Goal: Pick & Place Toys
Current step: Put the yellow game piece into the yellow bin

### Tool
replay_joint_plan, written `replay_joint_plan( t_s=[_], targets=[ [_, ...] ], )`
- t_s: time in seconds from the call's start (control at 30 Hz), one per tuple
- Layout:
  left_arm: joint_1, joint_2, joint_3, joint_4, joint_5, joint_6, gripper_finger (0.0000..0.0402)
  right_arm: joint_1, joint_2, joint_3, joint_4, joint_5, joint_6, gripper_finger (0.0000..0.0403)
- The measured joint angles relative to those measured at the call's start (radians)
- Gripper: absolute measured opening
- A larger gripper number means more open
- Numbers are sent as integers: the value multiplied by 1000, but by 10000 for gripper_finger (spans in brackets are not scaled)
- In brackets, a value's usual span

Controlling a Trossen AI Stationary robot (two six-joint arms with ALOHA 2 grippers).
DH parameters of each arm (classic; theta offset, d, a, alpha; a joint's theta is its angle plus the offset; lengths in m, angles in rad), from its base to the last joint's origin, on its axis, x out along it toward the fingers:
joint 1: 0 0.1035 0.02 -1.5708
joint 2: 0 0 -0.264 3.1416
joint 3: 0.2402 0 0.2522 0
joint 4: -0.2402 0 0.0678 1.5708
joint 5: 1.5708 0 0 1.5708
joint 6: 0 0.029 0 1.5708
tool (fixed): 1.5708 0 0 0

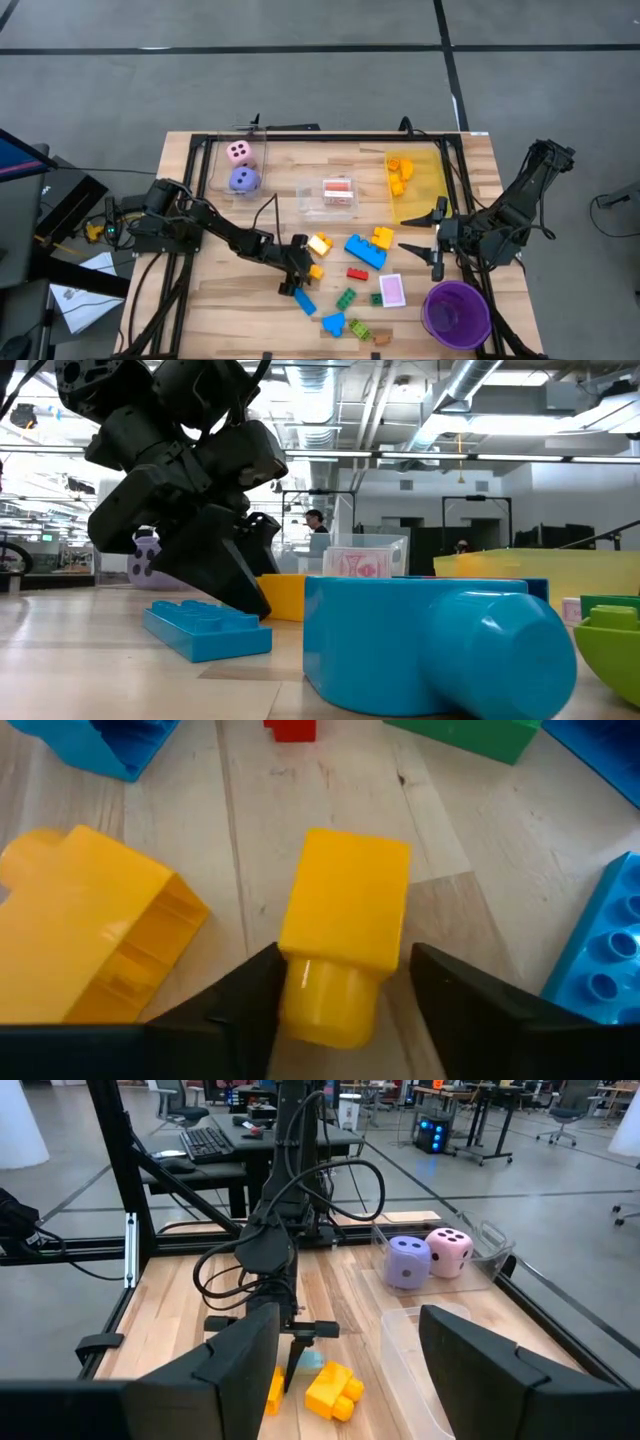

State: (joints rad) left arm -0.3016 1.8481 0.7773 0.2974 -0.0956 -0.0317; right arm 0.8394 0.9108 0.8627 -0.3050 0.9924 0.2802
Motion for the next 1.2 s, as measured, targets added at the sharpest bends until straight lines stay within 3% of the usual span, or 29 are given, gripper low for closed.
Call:
replay_joint_plan(
  t_s=[0.23, 0.53, 0.77, 1.0, 1.2],
  targets=[
    [0, 0, 0, 6, 0, 0, 117, 0, 1, 0, -3, 0, 0, 234],
    [2, -13, -1, 110, 0, 0, 117, -3, 12, 0, -5, 0, -31, 234],
    [39, -139, 0, 204, 2, -34, 117, -3, 83, 0, 21, -6, -175, 234],
    [111, -325, 16, 244, 117, -56, 117, -33, 199, 0, 311, -107, -506, 234],
    [136, -356, 109, 223, 221, -57, 117, -85, 285, 17, 434, -164, -629, 234]
  ],
)
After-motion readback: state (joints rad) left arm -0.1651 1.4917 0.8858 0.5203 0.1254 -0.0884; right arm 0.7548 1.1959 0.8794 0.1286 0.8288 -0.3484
